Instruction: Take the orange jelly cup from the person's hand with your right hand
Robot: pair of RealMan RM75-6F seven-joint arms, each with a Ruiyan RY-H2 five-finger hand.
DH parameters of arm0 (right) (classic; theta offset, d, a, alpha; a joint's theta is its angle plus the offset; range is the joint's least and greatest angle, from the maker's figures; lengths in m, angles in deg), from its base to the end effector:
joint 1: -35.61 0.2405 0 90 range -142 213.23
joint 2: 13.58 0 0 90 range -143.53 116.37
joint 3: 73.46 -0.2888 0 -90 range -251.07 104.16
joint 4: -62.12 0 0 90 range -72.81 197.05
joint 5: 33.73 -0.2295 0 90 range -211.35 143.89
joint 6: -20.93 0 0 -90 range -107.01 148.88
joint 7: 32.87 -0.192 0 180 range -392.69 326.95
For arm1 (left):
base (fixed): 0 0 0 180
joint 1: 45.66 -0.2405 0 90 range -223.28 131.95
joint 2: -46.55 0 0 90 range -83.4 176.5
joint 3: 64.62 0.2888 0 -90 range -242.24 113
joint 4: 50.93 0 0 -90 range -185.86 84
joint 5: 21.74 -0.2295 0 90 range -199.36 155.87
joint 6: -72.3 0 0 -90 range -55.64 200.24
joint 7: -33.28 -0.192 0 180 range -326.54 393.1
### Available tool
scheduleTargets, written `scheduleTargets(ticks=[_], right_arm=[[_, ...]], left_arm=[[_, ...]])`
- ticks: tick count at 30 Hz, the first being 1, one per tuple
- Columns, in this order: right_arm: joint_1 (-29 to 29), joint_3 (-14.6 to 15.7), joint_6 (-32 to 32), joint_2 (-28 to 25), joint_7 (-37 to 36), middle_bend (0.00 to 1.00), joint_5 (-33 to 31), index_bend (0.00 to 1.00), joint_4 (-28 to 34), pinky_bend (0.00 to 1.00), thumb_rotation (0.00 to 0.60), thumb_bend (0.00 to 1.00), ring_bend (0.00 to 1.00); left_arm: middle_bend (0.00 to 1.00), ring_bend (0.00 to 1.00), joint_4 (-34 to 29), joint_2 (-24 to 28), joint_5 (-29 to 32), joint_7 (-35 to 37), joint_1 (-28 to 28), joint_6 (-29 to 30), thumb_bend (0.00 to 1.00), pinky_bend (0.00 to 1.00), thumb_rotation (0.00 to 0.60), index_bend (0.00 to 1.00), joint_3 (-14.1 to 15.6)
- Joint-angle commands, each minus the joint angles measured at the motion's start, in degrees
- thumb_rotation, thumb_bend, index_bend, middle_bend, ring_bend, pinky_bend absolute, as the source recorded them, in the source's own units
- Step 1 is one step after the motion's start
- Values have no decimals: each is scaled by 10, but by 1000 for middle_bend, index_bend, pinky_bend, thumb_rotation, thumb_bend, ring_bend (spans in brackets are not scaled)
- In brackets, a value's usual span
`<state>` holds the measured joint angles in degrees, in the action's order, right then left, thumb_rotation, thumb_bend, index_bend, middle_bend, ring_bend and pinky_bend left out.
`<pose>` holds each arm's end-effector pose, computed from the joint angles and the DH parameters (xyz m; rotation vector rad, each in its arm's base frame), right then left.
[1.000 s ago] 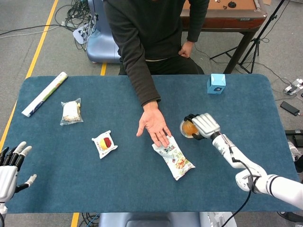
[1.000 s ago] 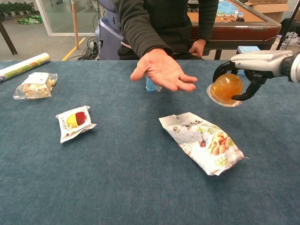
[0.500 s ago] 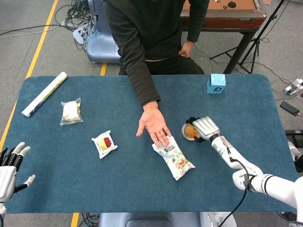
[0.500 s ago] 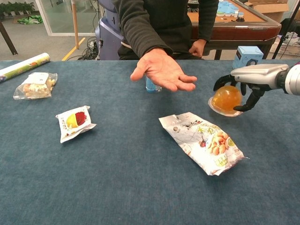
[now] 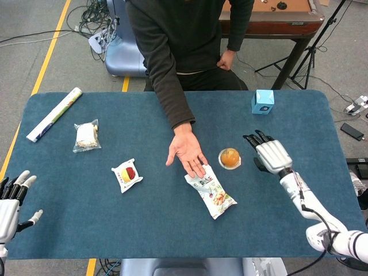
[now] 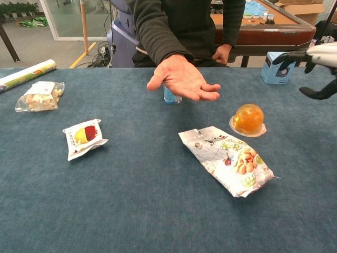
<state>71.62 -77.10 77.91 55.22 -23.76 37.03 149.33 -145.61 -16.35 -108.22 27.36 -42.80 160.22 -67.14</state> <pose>-0.2623 -0.4042 0.0709 1.7967 -0.8579 0.7548 -0.3437 0.2192 0.1657 -1.3768 -0.8253 -0.8485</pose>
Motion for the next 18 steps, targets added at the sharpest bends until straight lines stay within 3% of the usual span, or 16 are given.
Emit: scheduleTargets(ticks=[1, 7, 11, 18], right_arm=[[-68, 14, 93, -55, 12, 175, 20, 159, 69, 237, 600, 505, 44], [-164, 38, 239, -77, 17, 234, 76, 231, 94, 237, 600, 502, 88], [-213, 55, 295, -80, 15, 251, 100, 243, 104, 237, 600, 502, 100], [-253, 59, 319, -75, -3, 264, 109, 268, 98, 237, 600, 502, 112]], left_arm=[[75, 89, 0, -2, 0, 0, 2, -2, 211, 17, 600, 144, -1], [75, 89, -4, -5, -3, -7, 8, -4, 211, 17, 600, 144, -4], [75, 89, -8, -7, -6, -16, 13, -8, 211, 17, 600, 144, -5], [75, 89, -18, -6, -8, -25, 22, -18, 210, 17, 600, 144, -6]])
